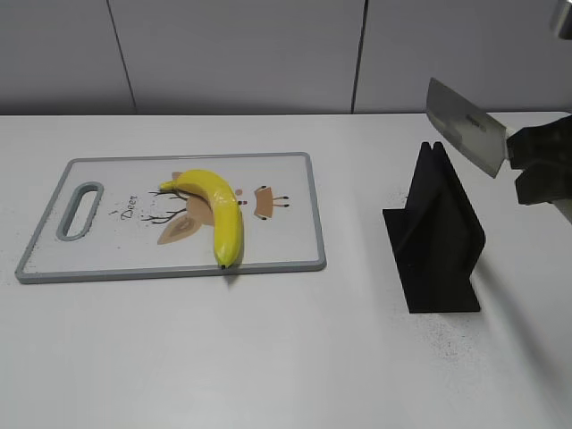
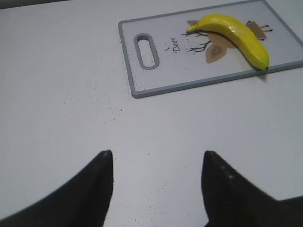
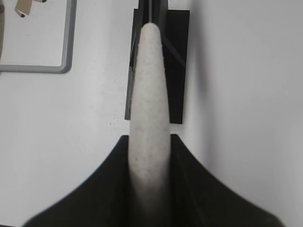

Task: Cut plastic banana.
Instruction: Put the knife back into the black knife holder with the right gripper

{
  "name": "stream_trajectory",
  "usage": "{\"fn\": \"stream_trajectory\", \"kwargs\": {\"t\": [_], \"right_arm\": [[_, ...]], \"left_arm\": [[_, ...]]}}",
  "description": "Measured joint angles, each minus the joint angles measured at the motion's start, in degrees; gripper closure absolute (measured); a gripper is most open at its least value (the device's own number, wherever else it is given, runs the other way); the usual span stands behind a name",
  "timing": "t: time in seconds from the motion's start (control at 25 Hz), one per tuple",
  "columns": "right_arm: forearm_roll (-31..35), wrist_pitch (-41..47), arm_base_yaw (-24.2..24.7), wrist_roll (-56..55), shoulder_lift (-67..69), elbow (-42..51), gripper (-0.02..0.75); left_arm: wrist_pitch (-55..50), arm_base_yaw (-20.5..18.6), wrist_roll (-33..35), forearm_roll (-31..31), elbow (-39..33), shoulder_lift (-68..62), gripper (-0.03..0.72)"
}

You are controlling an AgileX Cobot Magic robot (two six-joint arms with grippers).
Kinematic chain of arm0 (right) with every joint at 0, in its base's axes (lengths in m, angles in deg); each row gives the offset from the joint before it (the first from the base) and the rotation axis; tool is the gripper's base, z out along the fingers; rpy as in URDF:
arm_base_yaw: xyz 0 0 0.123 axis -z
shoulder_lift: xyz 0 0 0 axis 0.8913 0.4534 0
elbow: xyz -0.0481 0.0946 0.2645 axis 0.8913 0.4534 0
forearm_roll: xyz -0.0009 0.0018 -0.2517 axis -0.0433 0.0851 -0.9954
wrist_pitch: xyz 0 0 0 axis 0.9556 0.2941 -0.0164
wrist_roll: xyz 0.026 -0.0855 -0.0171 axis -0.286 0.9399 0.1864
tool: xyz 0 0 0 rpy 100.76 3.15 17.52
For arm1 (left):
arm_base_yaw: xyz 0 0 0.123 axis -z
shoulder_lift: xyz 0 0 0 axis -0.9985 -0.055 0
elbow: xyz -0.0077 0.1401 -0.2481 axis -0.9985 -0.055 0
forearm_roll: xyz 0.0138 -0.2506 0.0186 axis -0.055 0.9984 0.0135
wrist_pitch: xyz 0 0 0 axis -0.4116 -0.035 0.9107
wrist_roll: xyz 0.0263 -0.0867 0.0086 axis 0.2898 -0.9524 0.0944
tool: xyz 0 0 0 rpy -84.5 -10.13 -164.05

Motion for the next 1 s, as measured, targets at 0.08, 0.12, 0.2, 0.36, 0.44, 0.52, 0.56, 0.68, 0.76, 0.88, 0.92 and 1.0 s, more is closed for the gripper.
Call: {"fn": "stream_trajectory", "kwargs": {"t": [0.08,0.12,0.2,0.36,0.44,0.52,0.56,0.68,0.76,0.88,0.92,1.0], "right_arm": [[-0.13,-0.72,0.0,0.0,1.42,0.0,0.547],[-0.17,-1.27,0.0,0.0,2.16,0.0,0.547],[-0.24,-2.25,0.0,0.0,3.59,0.0,0.547],[-0.44,-3.41,0.0,0.0,6.26,0.0,0.547],[-0.5,-4.02,0.0,0.0,6.99,0.0,0.547],[-0.54,-4.37,0.0,-0.01,7.28,0.0,0.547],[-0.61,-4.49,0.0,-0.06,7.36,0.0,0.547],[-0.91,-5.14,0.0,-0.91,7.37,0.0,0.547],[-0.91,-5.56,0.0,-1.53,7.1,0.0,0.547],[-0.95,-5.68,0.0,-2.39,5.96,0.0,0.547],[-1.13,-5.74,0.0,-2.44,5.69,0.0,0.547],[-2.1,-5.9,0.0,-3.06,5.58,0.0,0.547]], "left_arm": [[0.0,0.0,0.0,0.0,0.0,1.14,0.111],[0.06,0.0,0.04,0.0,0.0,1.49,0.111],[0.24,0.0,-0.07,0.0,0.0,1.81,0.111],[3.04,0.0,-1.46,0.0,-1.43,1.81,0.111],[3.38,0.0,-2.61,-0.28,-1.76,1.81,0.111],[3.64,0.0,-3.0,-0.47,-1.76,1.81,0.111],[3.71,0.0,-3.1,-0.52,-1.76,1.81,0.115],[3.89,0.0,-3.23,-0.52,-1.76,1.81,0.128],[4.01,0.0,-3.23,-0.52,-1.76,1.81,0.131],[4.07,0.0,-3.28,-0.52,-1.76,1.81,0.134],[4.07,0.0,-3.28,-0.52,-1.76,1.81,0.135],[4.07,0.0,-3.28,-0.52,-1.76,1.81,0.135]]}}
